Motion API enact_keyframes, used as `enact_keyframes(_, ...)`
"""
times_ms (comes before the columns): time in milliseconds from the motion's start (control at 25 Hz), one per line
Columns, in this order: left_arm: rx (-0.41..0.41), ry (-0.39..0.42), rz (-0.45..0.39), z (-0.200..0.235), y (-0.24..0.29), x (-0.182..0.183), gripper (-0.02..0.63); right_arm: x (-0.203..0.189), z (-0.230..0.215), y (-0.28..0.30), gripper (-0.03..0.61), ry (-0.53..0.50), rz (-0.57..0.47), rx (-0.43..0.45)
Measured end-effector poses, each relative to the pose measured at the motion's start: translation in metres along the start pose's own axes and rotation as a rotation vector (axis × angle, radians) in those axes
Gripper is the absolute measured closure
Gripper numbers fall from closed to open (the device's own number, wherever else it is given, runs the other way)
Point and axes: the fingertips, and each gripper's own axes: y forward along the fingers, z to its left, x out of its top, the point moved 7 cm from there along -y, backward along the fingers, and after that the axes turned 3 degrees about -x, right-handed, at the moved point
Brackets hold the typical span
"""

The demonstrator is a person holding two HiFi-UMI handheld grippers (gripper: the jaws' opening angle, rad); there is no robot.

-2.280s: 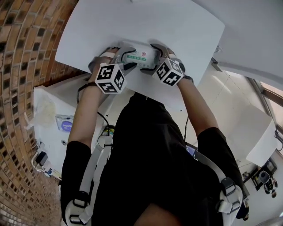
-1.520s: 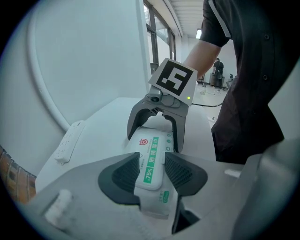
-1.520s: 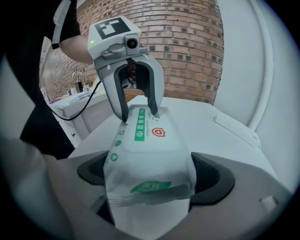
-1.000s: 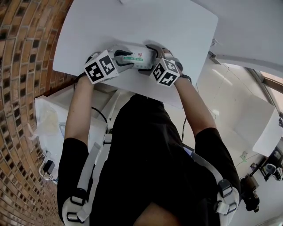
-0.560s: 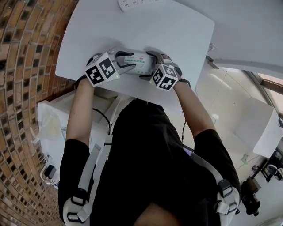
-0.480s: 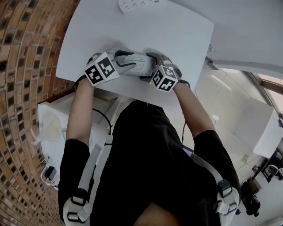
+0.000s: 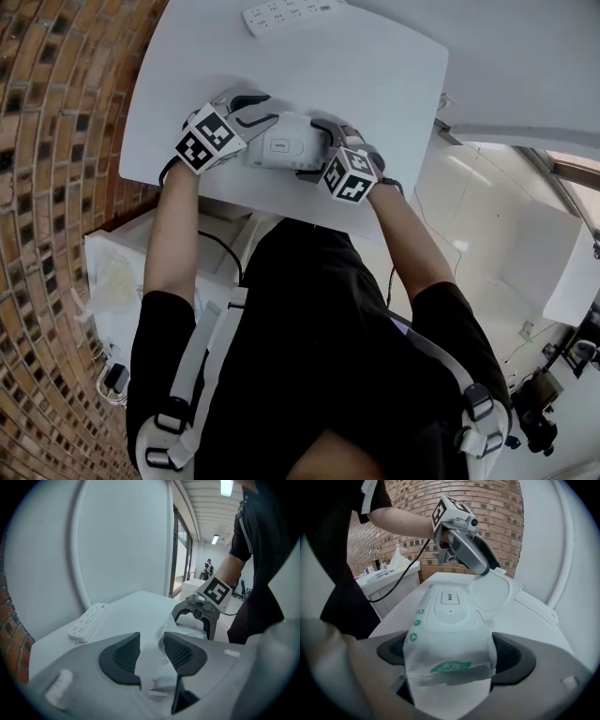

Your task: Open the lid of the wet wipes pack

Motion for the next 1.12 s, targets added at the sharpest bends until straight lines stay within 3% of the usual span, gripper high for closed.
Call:
enact_keyframes(440, 0.040, -0.117, -0.048, 0.011, 0.010, -0.023, 0.449, 0.000, 0.001, 0.000, 0.052, 0.002, 0.017, -0.008)
enact_keyframes(680, 0.033, -0.100, -0.019, 0.006, 0.015, -0.028, 0.457, -0.001, 0.000, -0.002, 0.051, 0.003, 0.017, -0.009)
enact_keyframes(960, 0.064, -0.090, -0.122, 0.005, -0.013, -0.015, 0.456, 0.006, -0.003, -0.023, 0.051, 0.095, -0.068, -0.037)
enact_keyframes(1120, 0.134, -0.148, -0.234, 0.008, -0.033, -0.009, 0.456, 0.005, -0.010, -0.047, 0.055, 0.129, -0.114, -0.084)
